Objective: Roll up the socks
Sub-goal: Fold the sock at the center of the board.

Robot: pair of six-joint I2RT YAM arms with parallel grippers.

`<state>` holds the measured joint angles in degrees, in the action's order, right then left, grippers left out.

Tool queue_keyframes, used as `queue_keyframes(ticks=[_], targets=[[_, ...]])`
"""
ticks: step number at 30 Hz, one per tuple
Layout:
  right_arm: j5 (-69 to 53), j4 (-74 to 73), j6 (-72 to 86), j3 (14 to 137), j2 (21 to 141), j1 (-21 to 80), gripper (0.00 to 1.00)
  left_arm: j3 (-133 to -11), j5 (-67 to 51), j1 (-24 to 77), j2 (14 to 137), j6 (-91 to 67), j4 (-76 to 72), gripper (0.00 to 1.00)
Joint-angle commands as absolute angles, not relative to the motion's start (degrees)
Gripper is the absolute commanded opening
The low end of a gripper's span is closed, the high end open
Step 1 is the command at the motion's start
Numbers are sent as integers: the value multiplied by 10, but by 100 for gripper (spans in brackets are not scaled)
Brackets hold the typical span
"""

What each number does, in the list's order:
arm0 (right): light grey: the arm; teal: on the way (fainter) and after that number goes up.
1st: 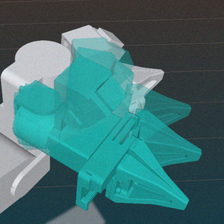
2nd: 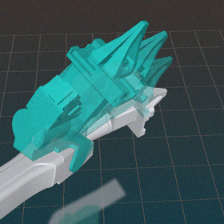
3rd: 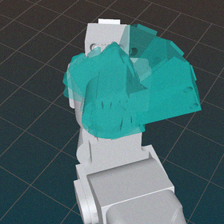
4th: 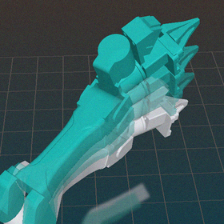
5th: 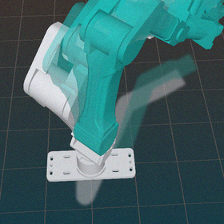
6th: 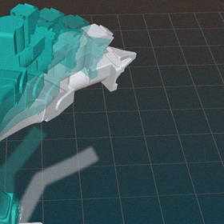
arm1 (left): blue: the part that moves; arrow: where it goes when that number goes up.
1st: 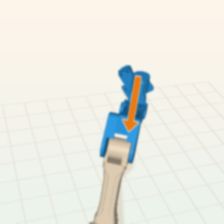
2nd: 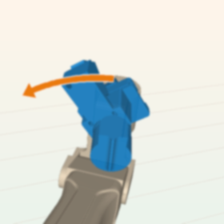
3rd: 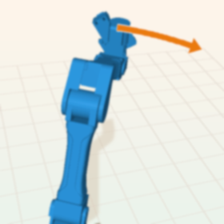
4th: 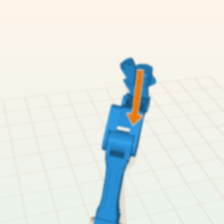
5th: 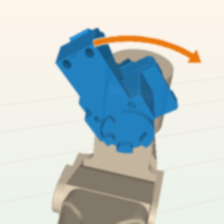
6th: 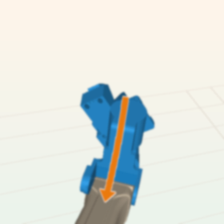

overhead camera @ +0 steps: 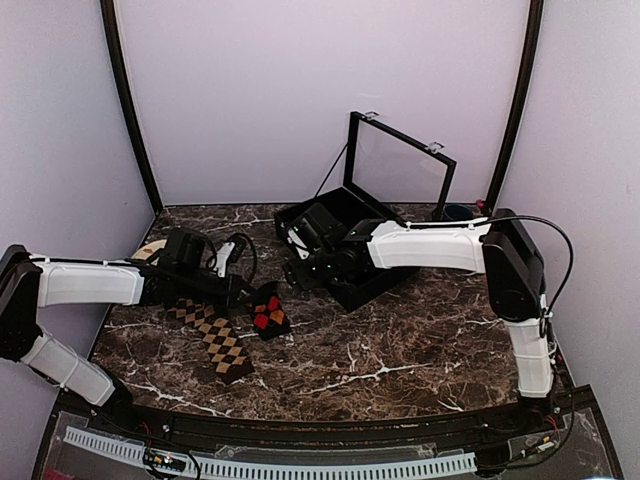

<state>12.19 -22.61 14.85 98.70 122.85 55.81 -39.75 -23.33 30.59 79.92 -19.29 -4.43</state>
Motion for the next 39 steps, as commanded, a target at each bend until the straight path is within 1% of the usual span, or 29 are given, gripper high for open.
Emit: queue_keyframes(ticks=[1,2,3,4,5,6,8,13,18,22,28,32,39], targets=[[117,-221,145,1004,1237,555,75,-386,-249,316,801,-205,-63,9],[117,-222,145,1003,1237,555,75,-385,-251,318,802,-207,-65,15],[117,-222,145,1003,1237,555,75,-383,-253,319,803,-209,-66,23],[117,-222,146,1004,1237,555,75,-381,-255,321,803,-211,-67,32],[117,-222,146,1004,1237,555,75,-379,-257,322,802,-215,-69,39],[117,-222,146,1004,1238,555,75,-376,-259,323,800,-217,-69,44],[117,-223,146,1005,1238,554,75,-372,-260,326,791,-221,-67,48],[114,-224,146,1008,1242,554,75,-362,-240,328,754,-231,-55,49],[102,-220,152,1007,1247,554,75,-366,-140,328,730,-239,-36,52],[71,-210,159,1005,1249,554,75,-387,-77,327,757,-229,-27,55],[37,-191,169,972,1239,569,74,-416,-60,316,828,-203,-29,55],[19,-182,181,944,1233,587,74,-416,-52,295,845,-204,-37,54],[-25,-155,222,898,1225,598,76,-413,-85,266,857,-210,-50,54]])
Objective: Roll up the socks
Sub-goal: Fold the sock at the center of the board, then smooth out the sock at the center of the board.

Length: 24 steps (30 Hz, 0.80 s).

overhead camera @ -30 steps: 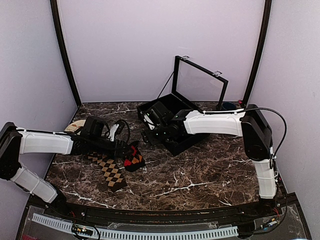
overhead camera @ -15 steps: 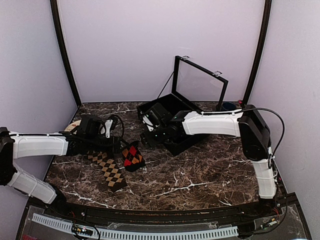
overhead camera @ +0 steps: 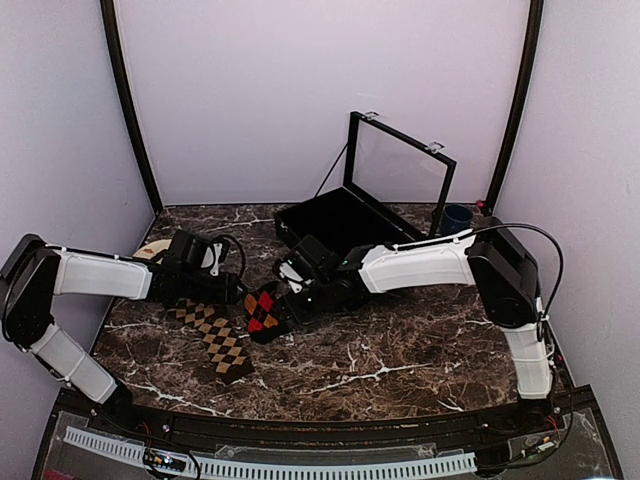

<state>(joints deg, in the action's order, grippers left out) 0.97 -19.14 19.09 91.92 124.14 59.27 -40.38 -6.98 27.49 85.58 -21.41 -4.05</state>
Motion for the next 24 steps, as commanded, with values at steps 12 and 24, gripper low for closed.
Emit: queue_keyframes(ticks=[12,24], targets=[[-58,-156,237,914,1243,599,76,-414,-118,265,874,-211,-63,52],[-86,-162,239,940,1259,604,56,-427,-128,265,903,-207,-64,48]])
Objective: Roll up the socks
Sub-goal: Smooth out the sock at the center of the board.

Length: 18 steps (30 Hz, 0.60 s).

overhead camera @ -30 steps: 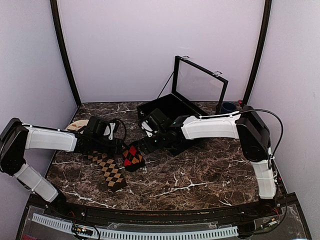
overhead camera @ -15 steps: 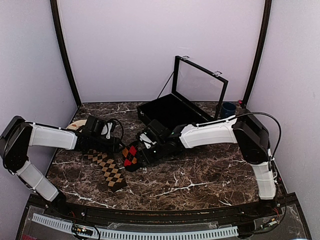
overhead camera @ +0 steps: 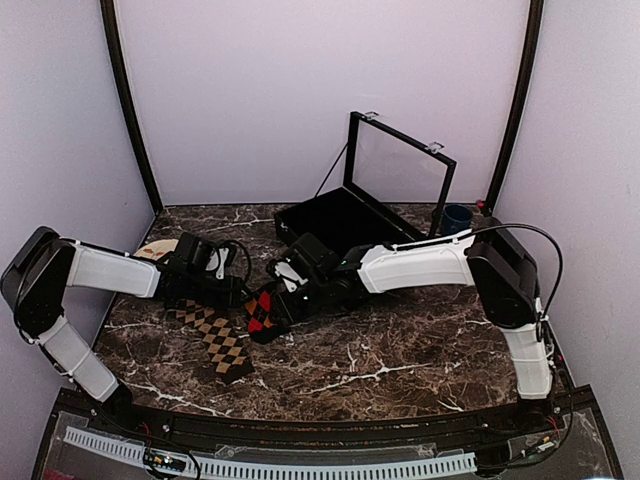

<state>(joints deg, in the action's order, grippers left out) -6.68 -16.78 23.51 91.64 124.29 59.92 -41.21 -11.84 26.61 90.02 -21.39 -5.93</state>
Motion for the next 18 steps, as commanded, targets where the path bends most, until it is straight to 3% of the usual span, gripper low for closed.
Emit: queue_keyframes(ticks=[1,18], targets=[[-88,-164,239,943,1262,605,55,-428,-128,265,904,-207,-64,48],[-119,-178,249,968,1300,606,46,-438,-133,265,925,-202,-64,47]])
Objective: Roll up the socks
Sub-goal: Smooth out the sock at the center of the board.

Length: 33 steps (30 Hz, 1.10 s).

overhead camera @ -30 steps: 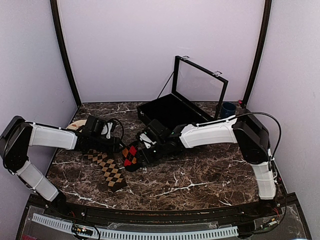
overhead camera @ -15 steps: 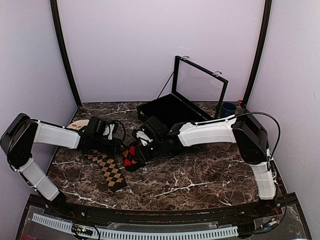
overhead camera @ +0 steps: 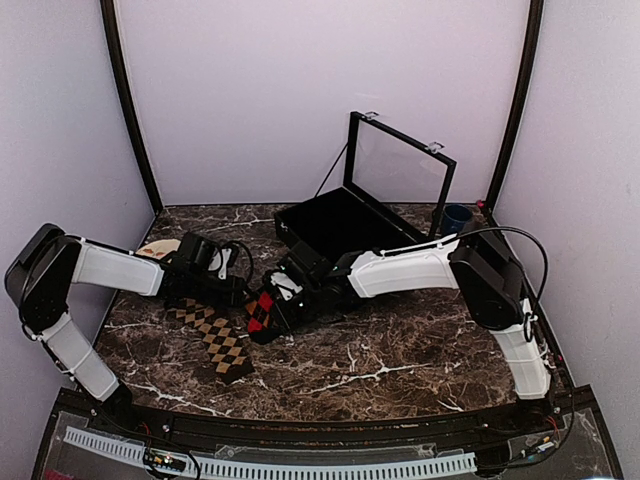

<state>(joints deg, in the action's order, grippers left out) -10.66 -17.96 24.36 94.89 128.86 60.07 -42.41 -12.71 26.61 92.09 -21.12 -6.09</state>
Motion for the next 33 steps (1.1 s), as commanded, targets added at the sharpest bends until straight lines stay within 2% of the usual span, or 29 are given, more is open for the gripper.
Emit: queue_keyframes(ticks=[1,13,25,33], targets=[[-120,-178,249,970,1301,606,44,-438,-134,265,926,-202,-64,47],[-130,-185,250,966,1305,606,35,-439,-140,265,931,-208,-69,46],[-140,-179,260,964,1307,603,11,-438,-143,265,932,-215,-71,46],[-133,-178,259,969,1295,600,3,-434,-137,265,928,-213,-71,45]])
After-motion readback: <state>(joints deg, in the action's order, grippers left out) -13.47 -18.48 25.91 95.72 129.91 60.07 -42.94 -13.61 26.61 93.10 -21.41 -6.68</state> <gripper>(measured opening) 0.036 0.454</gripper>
